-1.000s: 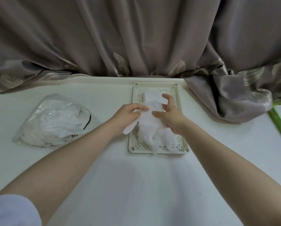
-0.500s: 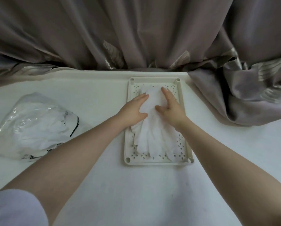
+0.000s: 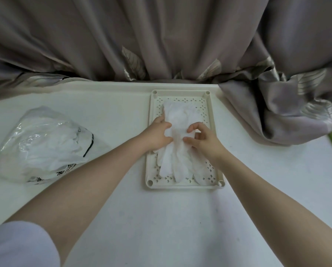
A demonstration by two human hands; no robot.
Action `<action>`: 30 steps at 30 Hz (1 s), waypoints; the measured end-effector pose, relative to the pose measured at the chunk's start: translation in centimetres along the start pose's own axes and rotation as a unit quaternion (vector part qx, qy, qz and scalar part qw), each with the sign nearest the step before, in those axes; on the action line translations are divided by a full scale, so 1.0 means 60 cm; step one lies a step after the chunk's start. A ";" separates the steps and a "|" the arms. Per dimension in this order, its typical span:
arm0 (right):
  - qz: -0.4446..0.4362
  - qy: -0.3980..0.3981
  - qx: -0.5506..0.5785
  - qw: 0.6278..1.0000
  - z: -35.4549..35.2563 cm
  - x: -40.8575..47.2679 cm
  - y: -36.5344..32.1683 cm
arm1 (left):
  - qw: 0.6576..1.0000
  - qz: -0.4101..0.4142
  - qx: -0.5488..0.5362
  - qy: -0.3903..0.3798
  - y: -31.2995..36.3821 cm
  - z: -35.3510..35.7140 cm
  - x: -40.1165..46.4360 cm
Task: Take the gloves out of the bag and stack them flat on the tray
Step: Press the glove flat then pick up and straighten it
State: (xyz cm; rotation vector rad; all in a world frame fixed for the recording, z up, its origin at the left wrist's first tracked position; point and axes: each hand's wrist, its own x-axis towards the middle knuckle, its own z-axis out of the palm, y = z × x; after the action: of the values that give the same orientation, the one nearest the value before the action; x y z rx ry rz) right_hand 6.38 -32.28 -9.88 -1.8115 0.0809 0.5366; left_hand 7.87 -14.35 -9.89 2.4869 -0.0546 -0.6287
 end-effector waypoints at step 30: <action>-0.027 -0.012 -0.568 0.823 0.062 -0.063 -0.042 | 0.960 0.084 0.266 0.022 -0.057 -0.008 -0.127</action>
State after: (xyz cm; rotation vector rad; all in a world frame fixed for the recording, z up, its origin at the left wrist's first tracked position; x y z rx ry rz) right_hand 2.64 -28.85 -6.94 -2.9570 -0.3970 0.6173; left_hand 1.00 -9.91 -8.14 2.9663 -0.4695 -0.5358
